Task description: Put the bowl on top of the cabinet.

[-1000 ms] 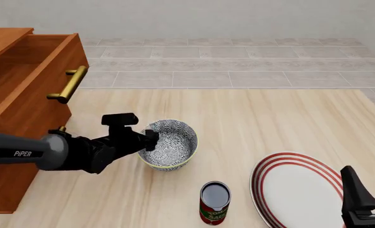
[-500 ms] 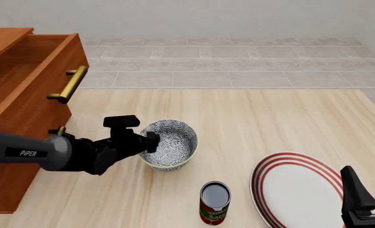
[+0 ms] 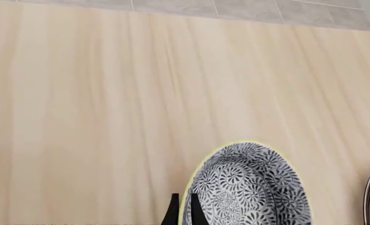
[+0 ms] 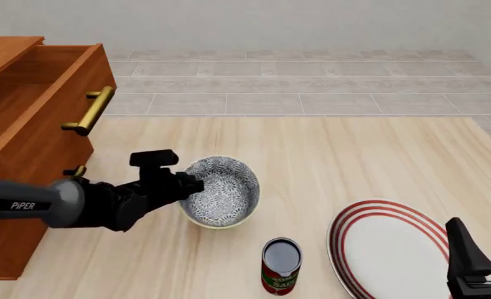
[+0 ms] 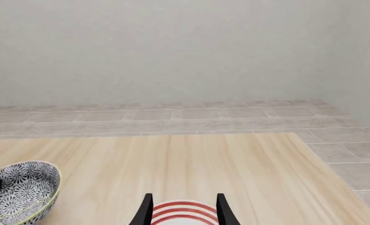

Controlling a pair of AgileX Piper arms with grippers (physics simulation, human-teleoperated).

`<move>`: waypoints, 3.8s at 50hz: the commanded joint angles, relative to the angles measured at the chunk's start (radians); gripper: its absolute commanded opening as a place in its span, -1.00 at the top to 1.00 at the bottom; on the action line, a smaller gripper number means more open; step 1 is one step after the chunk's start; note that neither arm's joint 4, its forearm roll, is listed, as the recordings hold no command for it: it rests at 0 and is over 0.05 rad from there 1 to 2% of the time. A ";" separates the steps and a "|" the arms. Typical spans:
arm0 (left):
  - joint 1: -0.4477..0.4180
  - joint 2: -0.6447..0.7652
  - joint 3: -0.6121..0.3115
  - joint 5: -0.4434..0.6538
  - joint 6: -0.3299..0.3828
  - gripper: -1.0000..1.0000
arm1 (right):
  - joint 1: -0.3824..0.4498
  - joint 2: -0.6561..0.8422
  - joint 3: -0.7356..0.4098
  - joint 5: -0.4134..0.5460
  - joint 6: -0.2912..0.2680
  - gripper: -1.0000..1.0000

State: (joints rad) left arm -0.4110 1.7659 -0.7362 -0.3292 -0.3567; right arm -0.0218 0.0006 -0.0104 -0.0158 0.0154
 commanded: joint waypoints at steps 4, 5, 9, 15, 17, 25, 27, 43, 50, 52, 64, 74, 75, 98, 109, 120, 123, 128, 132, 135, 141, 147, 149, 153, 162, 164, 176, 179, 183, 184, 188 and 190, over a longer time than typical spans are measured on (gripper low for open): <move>-0.003 -0.025 0.004 0.009 -0.017 1.00 | 0.000 0.000 0.001 -0.001 0.000 -1.00; -0.009 -0.029 0.003 0.012 -0.026 1.00 | 0.001 0.000 0.000 0.000 0.000 -1.00; -0.020 -0.063 0.010 0.016 -0.034 1.00 | 0.001 0.000 -0.003 0.003 -0.001 -1.00; -0.031 -0.082 0.011 0.031 -0.048 1.00 | 0.001 0.000 -0.002 0.000 -0.001 -1.00; -0.032 -0.085 0.009 0.036 -0.050 1.00 | 0.001 0.000 -0.002 -0.001 -0.001 -1.00; -0.037 -0.110 0.005 0.063 -0.060 1.00 | 0.000 0.000 -0.002 -0.001 0.000 -1.00; -0.037 -0.118 -0.001 0.080 -0.064 1.00 | 0.001 0.000 -0.003 0.000 0.000 -1.00; -0.081 -0.234 -0.049 0.227 -0.091 1.00 | 0.001 0.000 -0.004 0.001 -0.003 -1.00; -0.099 -0.282 -0.063 0.271 -0.088 1.00 | -0.001 0.000 -0.002 -0.003 0.000 -1.00; -0.117 -0.299 -0.072 0.287 -0.082 1.00 | -0.001 0.000 -0.002 -0.004 0.000 -1.00; -0.170 -0.393 -0.103 0.383 -0.100 1.00 | -0.002 0.000 -0.006 -0.004 0.002 -1.00; -0.199 -0.463 -0.140 0.466 -0.076 1.00 | -0.001 0.000 -0.005 -0.005 -0.001 -1.00; -0.198 -0.479 -0.146 0.484 -0.085 1.00 | 0.000 0.000 -0.006 -0.004 -0.001 -1.00; -0.233 -0.592 -0.217 0.606 -0.078 1.00 | 0.001 0.000 -0.007 -0.005 -0.001 -1.00; -0.162 -0.665 -0.270 0.690 -0.082 1.00 | 0.001 0.000 -0.012 -0.001 0.000 -1.00; -0.097 -0.718 -0.355 0.785 -0.108 1.00 | 0.003 0.000 -0.011 -0.002 -0.001 -1.00; -0.089 -0.726 -0.375 0.798 -0.101 1.00 | 0.003 0.000 -0.012 0.000 0.000 -1.00; -0.052 -0.740 -0.427 0.838 -0.087 1.00 | 0.003 0.000 -0.007 -0.006 0.000 -1.00; -0.024 -0.747 -0.446 0.858 -0.096 1.00 | 0.004 0.000 -0.007 -0.005 -0.001 -1.00; 0.018 -0.765 -0.484 0.889 -0.065 1.00 | 0.005 0.000 -0.006 -0.006 0.000 -1.00; 0.065 -0.765 -0.548 0.939 -0.047 1.00 | 0.003 0.000 -0.005 -0.008 0.004 -1.00; 0.105 -0.747 -0.619 0.990 -0.048 1.00 | 0.001 0.000 -0.009 -0.005 0.006 -1.00; 0.131 -0.732 -0.637 1.016 -0.056 1.00 | 0.001 0.000 -0.009 -0.005 0.007 -1.00; 0.181 -0.732 -0.658 1.040 -0.098 1.00 | -0.001 0.000 -0.010 -0.004 0.010 -1.00; 0.314 -0.744 -0.685 1.075 -0.074 1.00 | -0.001 0.000 -0.011 -0.004 0.013 -1.00; 0.323 -0.742 -0.690 1.081 -0.078 1.00 | 0.000 0.000 -0.007 -0.007 0.013 -1.00; 0.426 -0.734 -0.725 1.137 -0.097 1.00 | 0.004 0.000 0.000 -0.013 0.006 -1.00; 0.440 -0.727 -0.743 1.147 -0.099 1.00 | 0.004 0.000 0.000 -0.013 0.006 -1.00; 0.484 -0.725 -0.781 1.159 -0.076 1.00 | 0.004 0.000 -0.008 -0.007 0.007 -1.00; 0.478 -0.722 -0.780 1.159 -0.079 1.00 | 0.004 0.000 -0.004 -0.012 0.008 -1.00; 0.499 -0.718 -0.773 1.159 -0.109 1.00 | 0.005 0.000 -0.005 -0.010 0.005 -1.00; 0.519 -0.715 -0.779 1.159 -0.100 1.00 | 0.005 0.000 -0.007 -0.008 0.005 -1.00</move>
State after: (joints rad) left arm 0.0382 1.0424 -1.4848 0.8142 -0.4495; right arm -0.0181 0.0003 -0.0159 -0.0244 0.0223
